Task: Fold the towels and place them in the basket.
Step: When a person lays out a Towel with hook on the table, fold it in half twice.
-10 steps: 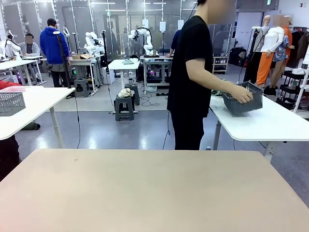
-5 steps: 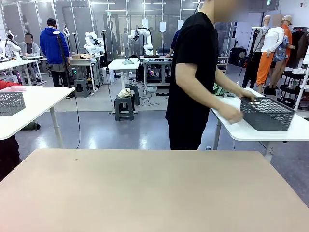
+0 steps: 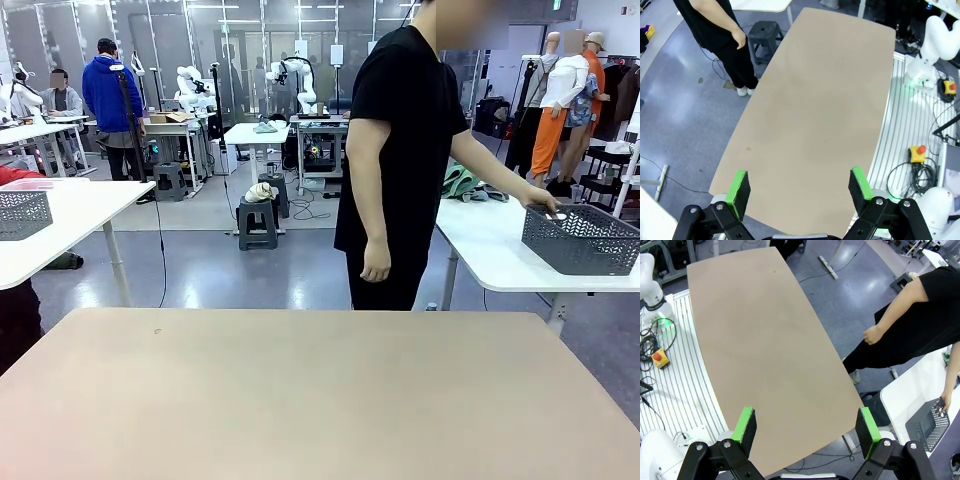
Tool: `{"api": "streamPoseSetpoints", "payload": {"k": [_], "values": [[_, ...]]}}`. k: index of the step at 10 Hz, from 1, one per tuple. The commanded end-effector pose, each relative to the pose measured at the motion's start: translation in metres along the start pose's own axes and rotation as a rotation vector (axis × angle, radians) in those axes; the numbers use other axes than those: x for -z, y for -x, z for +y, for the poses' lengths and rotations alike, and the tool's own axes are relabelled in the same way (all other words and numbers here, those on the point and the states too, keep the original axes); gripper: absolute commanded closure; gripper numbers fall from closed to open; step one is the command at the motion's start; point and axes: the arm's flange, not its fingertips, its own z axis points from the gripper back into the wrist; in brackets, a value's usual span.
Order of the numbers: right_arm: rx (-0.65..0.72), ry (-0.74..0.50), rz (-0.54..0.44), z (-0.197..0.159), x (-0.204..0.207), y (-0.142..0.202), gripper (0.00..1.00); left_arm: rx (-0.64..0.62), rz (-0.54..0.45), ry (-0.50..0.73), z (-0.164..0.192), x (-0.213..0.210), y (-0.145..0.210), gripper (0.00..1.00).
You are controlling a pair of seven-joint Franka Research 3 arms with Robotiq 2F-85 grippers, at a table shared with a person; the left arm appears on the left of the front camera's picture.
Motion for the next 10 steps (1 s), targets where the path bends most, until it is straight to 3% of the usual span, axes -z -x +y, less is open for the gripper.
{"api": "streamPoseSetpoints", "payload": {"k": [1, 10], "values": [[-0.003, -0.004, -0.003, 0.0001, 0.0008, -0.0006, 0.0, 0.0, 0.0, -0.002, 0.0001, -0.0001, -0.0001, 0.0], [-0.003, -0.004, -0.003, 0.0001, 0.0008, -0.0006, 0.0, 0.0, 0.0, -0.002, 0.0001, -0.0001, -0.0001, 0.0]]}}
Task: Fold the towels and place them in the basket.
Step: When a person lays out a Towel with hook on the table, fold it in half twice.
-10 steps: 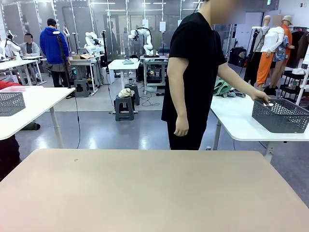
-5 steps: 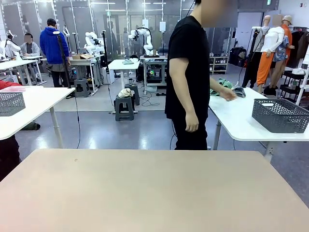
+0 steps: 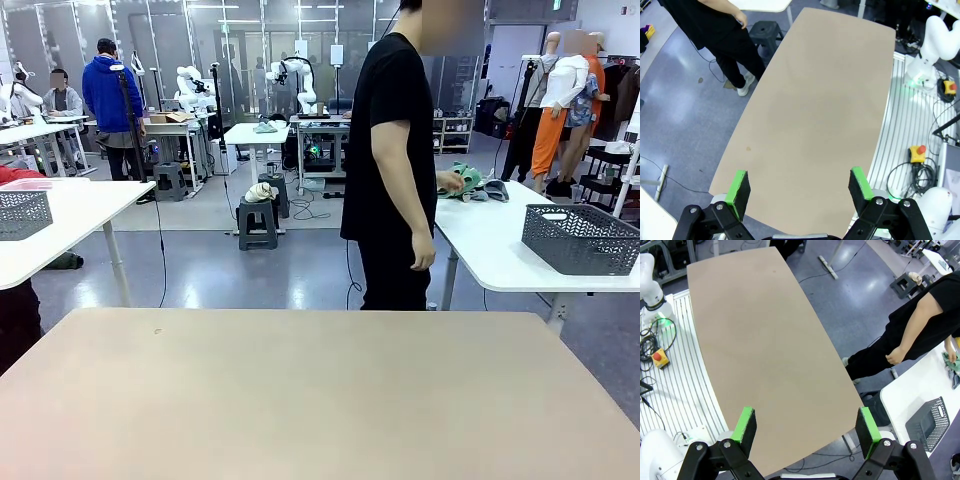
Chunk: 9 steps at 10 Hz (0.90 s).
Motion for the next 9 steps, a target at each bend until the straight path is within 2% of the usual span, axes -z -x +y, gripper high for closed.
{"api": "streamPoseSetpoints", "payload": {"k": [1, 9], "values": [[-0.004, -0.004, -0.003, 0.0002, 0.0008, -0.0005, 0.0, 0.0, 0.0, -0.002, 0.0001, -0.0001, -0.0001, 0.0], [-0.004, -0.004, -0.003, 0.0002, 0.0008, -0.0005, 0.0, 0.0, 0.0, -0.002, 0.0001, -0.0001, -0.0001, 0.0]]}}
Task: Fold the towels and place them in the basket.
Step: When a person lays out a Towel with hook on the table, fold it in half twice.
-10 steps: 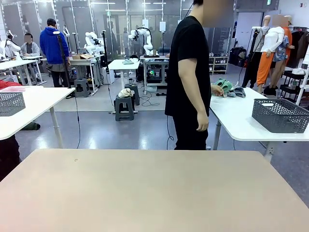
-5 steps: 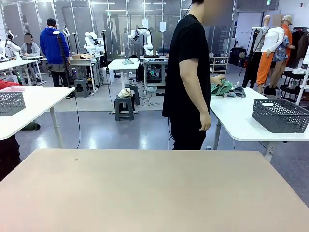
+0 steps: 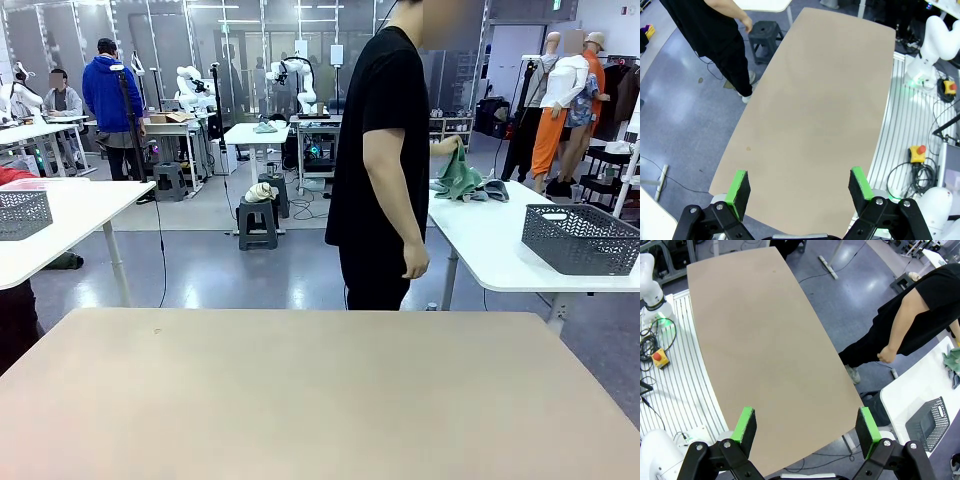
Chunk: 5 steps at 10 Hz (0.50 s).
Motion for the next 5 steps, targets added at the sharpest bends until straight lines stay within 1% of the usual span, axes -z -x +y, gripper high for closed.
{"api": "streamPoseSetpoints", "payload": {"k": [1, 5], "values": [[-0.004, -0.004, -0.003, 0.0002, 0.0007, -0.0005, 0.0, 0.0, 0.0, -0.002, 0.0001, -0.0001, -0.0001, 0.0], [-0.004, -0.004, -0.003, 0.0002, 0.0007, -0.0005, 0.0, 0.0, 0.0, -0.002, 0.0001, -0.0001, -0.0001, 0.0]]}}
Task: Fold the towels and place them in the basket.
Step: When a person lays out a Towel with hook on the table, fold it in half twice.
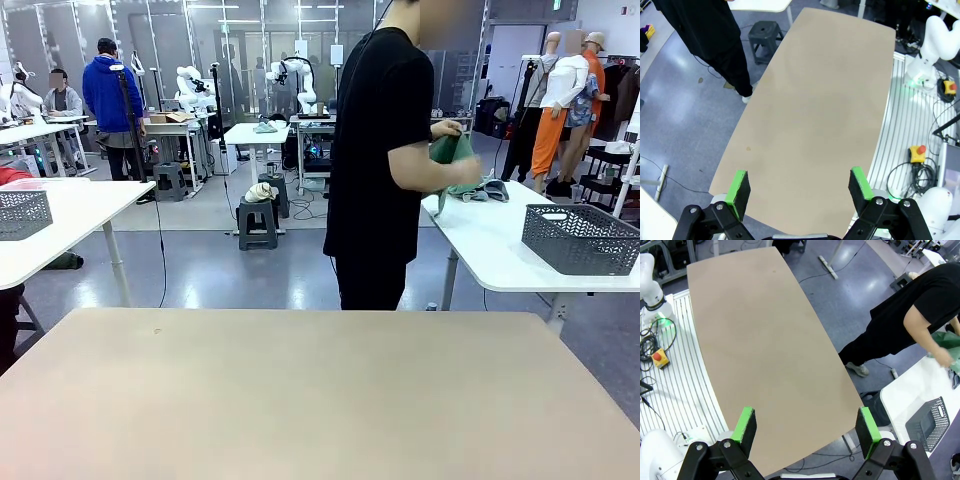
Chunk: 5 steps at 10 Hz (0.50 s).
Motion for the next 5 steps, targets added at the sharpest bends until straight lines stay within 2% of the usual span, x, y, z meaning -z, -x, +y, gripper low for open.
{"api": "streamPoseSetpoints", "payload": {"k": [1, 5], "values": [[0.0, 0.0, 0.0, 0.0, 0.0, 0.0, 0.0, 0.0, 0.0, 0.0, 0.0, 0.0, 0.0, 0.0], [0.032, -0.033, -0.031, -0.008, -0.005, 0.023, 0.0, -0.032, -0.082, 0.027, 0.018, -0.023, 0.026, 0.0]]}}
